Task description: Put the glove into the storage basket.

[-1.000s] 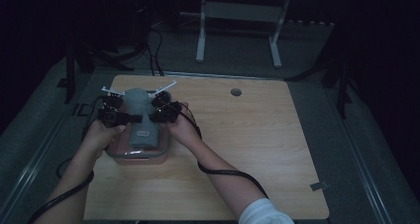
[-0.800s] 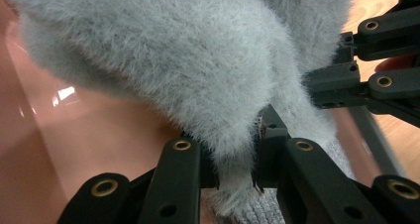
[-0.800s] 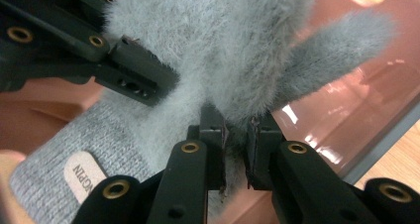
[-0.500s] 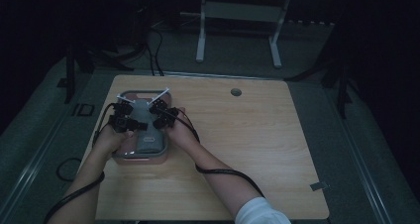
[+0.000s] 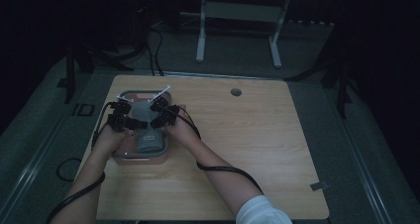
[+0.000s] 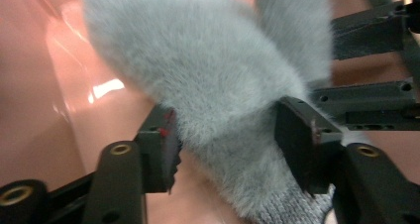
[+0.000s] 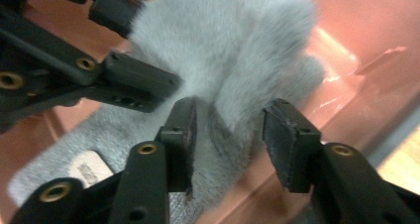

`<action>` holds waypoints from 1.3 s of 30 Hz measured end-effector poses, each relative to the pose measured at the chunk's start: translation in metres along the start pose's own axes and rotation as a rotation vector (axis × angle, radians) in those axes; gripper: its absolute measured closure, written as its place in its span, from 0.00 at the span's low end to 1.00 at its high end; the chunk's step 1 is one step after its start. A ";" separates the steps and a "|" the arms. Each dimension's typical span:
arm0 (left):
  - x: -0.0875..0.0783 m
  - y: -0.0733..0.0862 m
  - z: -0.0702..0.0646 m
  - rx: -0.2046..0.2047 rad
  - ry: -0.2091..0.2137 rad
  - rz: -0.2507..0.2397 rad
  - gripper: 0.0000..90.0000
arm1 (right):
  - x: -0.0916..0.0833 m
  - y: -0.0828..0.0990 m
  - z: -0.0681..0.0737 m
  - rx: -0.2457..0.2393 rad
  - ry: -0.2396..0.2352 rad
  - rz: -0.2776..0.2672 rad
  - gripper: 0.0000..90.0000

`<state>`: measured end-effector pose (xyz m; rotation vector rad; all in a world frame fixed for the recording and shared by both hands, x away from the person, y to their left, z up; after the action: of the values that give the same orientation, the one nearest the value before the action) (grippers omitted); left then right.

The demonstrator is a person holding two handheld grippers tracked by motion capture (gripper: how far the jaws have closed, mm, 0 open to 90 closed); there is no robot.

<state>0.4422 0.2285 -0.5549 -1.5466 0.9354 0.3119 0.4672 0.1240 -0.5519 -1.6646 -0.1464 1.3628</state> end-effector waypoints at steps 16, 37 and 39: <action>-0.043 0.000 -0.016 0.063 0.034 -0.109 0.32 | -0.034 -0.009 0.001 -0.011 -0.107 -0.084 0.30; -0.070 0.027 -0.051 0.117 0.157 -0.245 0.16 | -0.061 0.015 -0.002 -0.098 -0.147 -0.144 0.20; -0.072 0.031 -0.053 0.111 0.167 -0.255 0.16 | -0.063 0.018 -0.001 -0.102 -0.159 -0.146 0.20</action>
<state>0.3573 0.2088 -0.5163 -1.5848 0.8561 -0.0504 0.4368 0.0750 -0.5207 -1.5945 -0.4285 1.3944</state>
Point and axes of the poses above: each handheld gripper's, and its own axes: x roughly forward along the jaws, y roughly out of its underside, z roughly to its left, the point moved 8 cm from there along x, roughly forward along the jaws, and after that the axes turned 10 degrees about -z, right-handed, at the moved point
